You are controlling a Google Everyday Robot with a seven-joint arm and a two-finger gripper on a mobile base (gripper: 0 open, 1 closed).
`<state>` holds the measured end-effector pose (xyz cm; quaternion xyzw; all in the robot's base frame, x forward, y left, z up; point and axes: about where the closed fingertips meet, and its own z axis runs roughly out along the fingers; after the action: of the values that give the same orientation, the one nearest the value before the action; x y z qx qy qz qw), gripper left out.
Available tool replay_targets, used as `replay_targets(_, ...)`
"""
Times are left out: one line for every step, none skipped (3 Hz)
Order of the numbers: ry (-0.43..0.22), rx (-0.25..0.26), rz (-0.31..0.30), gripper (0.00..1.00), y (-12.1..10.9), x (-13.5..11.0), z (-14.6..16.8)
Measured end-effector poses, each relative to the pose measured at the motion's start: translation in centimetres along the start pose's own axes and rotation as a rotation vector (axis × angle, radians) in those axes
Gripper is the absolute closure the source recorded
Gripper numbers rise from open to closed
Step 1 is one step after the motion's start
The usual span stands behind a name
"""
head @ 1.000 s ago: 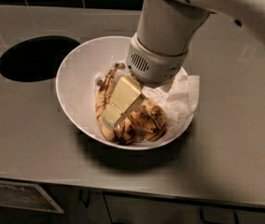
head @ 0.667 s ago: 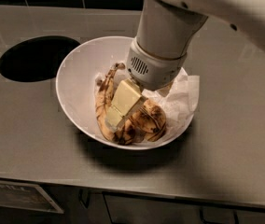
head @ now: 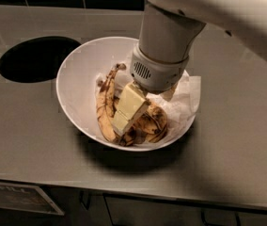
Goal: Pick banana from white bowl
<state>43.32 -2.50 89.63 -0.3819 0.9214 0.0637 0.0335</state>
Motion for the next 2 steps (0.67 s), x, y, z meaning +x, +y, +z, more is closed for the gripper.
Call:
replay_targets(0.012,0.029,0.014,0.19,-0.65,0.50,-0.33)
replay_targets(0.017,0.052,0.026,0.21,-1.27,0.92,-0.63)
